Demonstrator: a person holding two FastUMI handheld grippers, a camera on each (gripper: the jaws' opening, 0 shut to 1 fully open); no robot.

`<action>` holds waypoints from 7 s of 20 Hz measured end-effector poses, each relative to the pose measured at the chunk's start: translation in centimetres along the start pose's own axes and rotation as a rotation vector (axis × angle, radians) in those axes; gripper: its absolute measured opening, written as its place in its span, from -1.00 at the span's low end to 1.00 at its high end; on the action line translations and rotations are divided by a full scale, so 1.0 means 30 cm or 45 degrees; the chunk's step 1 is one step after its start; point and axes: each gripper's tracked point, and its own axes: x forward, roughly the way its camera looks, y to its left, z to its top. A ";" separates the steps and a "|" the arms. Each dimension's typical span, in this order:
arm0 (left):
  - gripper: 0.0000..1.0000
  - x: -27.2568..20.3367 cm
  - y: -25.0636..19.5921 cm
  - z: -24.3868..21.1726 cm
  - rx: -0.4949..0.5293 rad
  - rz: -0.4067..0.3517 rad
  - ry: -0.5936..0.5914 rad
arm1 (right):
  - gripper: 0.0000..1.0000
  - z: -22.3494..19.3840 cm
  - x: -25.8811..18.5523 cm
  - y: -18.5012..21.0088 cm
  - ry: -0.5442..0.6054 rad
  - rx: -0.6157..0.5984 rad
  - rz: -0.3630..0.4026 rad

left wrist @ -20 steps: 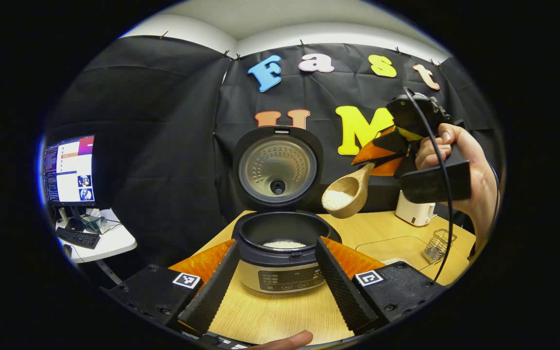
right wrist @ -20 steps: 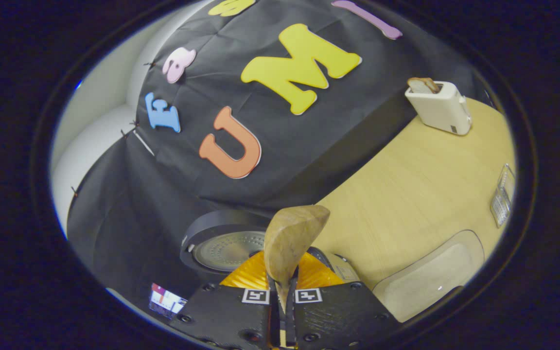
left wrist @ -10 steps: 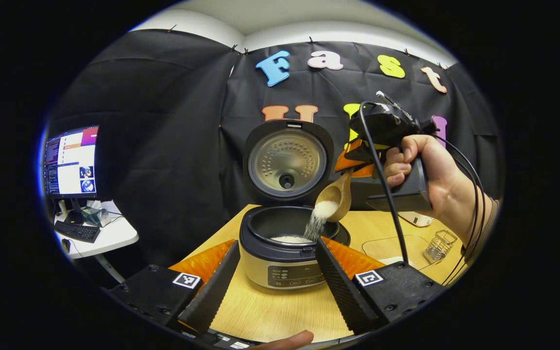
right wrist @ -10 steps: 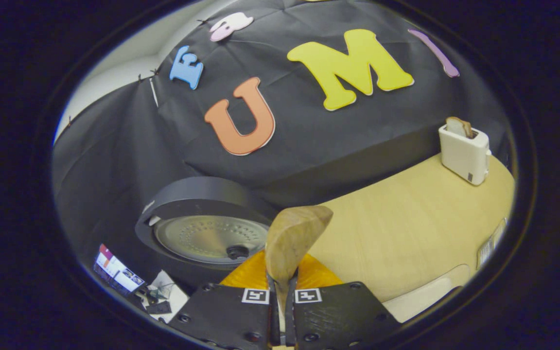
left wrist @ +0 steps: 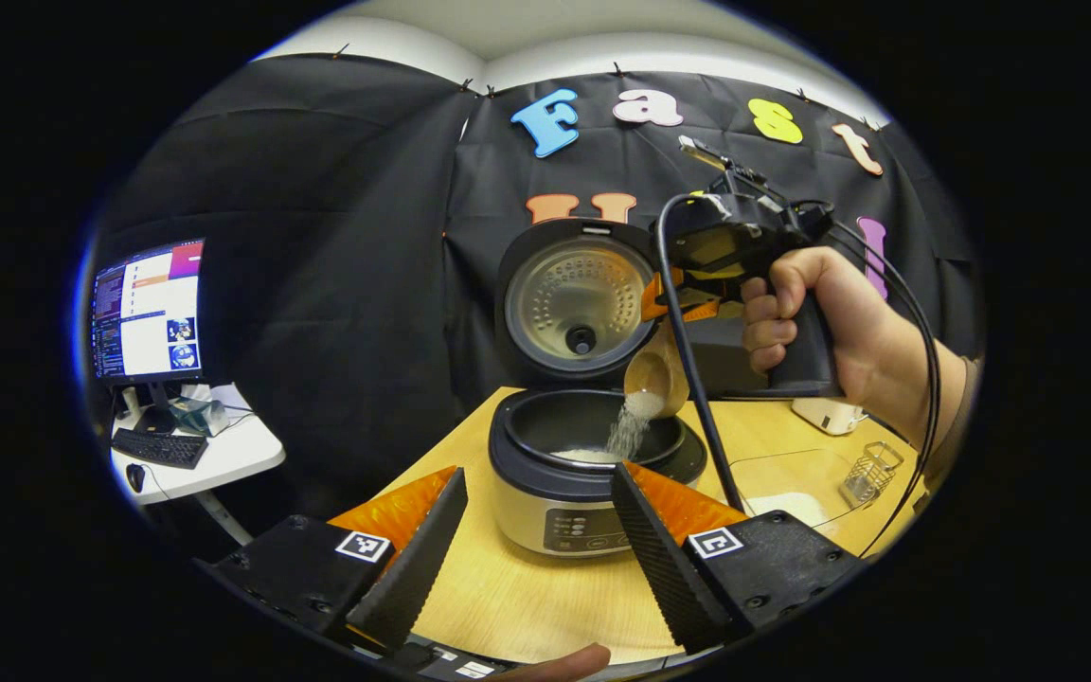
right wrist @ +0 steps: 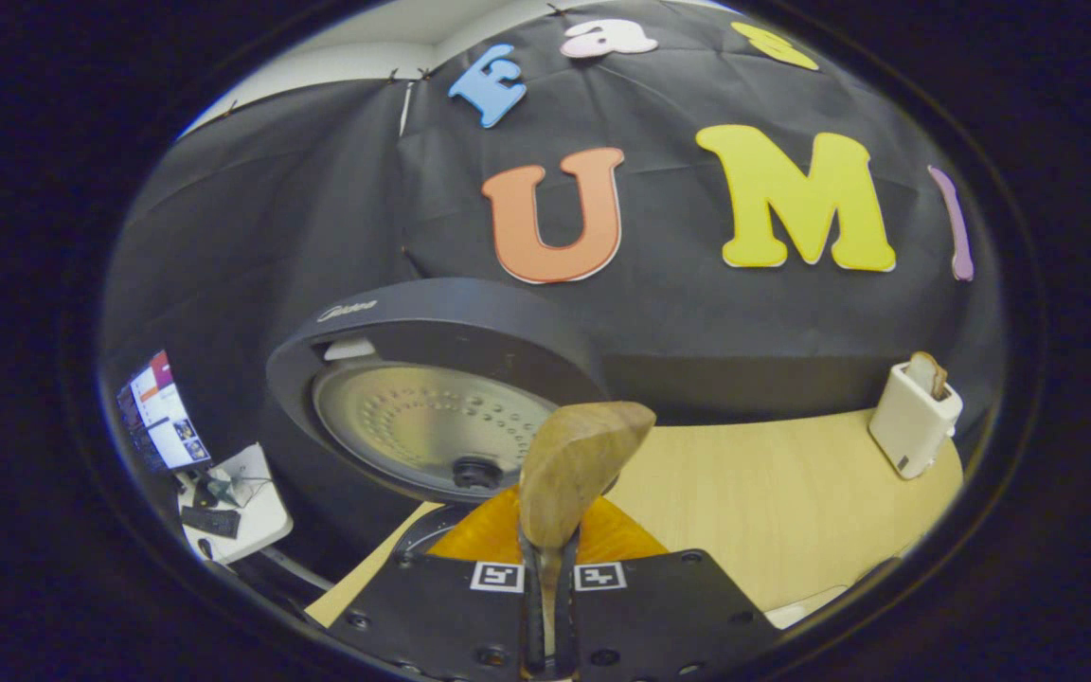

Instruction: Close the left gripper, press the button to open the rice cooker; take a wooden spoon from the chopstick holder with the right hand, scoop a spoonful of rice and pour it into the rice cooker, then put the wooden spoon back into the chopstick holder.

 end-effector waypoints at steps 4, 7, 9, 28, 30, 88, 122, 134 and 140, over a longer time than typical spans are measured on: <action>0.94 0.008 0.050 -0.010 0.000 0.049 0.011 | -0.92 0.043 -0.023 0.021 -0.074 -0.210 -0.041; 0.93 0.014 0.074 -0.030 0.020 0.094 0.043 | -0.91 0.041 -0.056 0.016 -0.132 -0.362 -0.077; 0.93 0.019 0.086 -0.039 0.046 0.124 0.053 | -0.91 0.044 -0.046 0.040 -0.169 -0.474 -0.088; 0.94 0.030 -0.021 0.003 0.037 0.064 -0.006 | -0.88 0.129 -0.341 -0.141 -0.371 -0.513 -0.161; 0.94 0.028 -0.048 0.012 0.049 0.045 -0.016 | -0.88 0.133 -0.389 -0.221 -0.381 -0.468 -0.184; 0.94 -0.053 -0.267 0.160 0.026 0.012 -0.210 | 0.35 -0.530 -0.705 -1.530 -0.195 0.192 -0.598; 0.93 0.507 -0.239 0.894 0.086 0.018 -0.487 | 0.88 -0.525 -0.917 -1.586 -0.500 0.087 -0.476; 0.93 0.809 -0.161 0.900 0.042 0.045 -0.538 | 0.83 -0.427 -1.029 -1.479 -0.756 -0.038 -0.463; 1.00 0.813 -0.172 0.901 0.043 0.037 -0.540 | 0.90 -0.440 -1.007 -1.448 -0.730 -0.025 -0.433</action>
